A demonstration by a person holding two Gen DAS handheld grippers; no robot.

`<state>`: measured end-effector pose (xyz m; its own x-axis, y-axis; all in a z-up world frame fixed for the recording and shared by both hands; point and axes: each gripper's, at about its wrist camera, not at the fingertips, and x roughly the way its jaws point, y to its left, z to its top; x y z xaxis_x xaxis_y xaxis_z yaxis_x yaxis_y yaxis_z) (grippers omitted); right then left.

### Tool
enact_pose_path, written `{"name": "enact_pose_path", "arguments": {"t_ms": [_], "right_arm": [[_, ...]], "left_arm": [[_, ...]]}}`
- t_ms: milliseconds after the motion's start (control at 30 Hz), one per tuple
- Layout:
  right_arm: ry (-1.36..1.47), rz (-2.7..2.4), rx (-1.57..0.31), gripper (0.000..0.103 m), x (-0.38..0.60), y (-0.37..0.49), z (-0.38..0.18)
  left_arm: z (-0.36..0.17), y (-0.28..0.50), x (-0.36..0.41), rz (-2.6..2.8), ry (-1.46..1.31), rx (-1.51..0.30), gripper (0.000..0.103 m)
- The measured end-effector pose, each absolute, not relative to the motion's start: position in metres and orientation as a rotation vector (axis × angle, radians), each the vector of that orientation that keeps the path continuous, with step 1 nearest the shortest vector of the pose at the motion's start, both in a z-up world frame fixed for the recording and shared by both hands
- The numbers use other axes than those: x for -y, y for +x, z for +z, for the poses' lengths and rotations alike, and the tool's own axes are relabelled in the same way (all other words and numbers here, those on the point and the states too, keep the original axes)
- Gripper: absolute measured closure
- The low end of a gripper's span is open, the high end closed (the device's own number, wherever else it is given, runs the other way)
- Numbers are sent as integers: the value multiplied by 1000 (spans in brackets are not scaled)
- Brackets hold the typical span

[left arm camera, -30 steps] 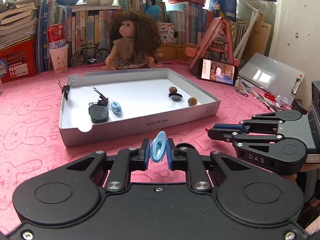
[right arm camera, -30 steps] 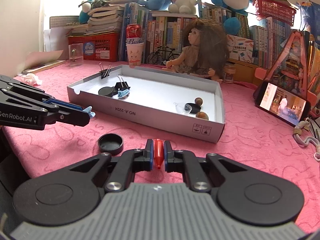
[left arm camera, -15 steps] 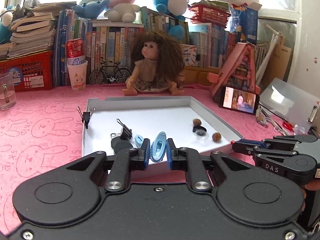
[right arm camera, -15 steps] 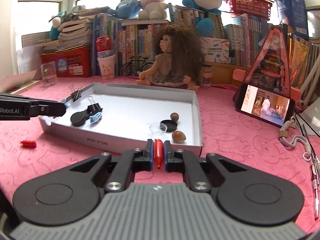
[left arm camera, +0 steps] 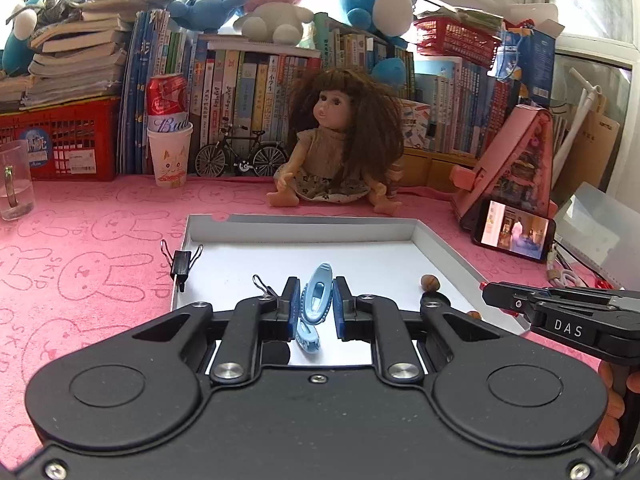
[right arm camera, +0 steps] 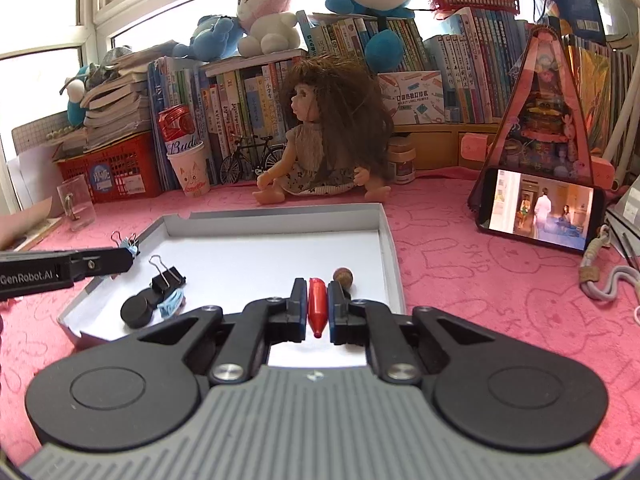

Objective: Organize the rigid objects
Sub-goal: 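Carry the blue hair clip with the left gripper while the right gripper carries the red crayon into the tray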

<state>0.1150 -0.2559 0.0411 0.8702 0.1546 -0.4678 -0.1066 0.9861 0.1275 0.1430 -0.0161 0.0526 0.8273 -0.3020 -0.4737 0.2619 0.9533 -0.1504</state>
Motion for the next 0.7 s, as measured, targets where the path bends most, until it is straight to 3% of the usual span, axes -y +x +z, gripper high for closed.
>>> {"name": "enact_pose_path", "arguments": {"t_ms": [700], "right_arm": [[158,94,-536,90,233,189,32]], "left_arm": [[34,217,42,-189,-80,-550,87]]}}
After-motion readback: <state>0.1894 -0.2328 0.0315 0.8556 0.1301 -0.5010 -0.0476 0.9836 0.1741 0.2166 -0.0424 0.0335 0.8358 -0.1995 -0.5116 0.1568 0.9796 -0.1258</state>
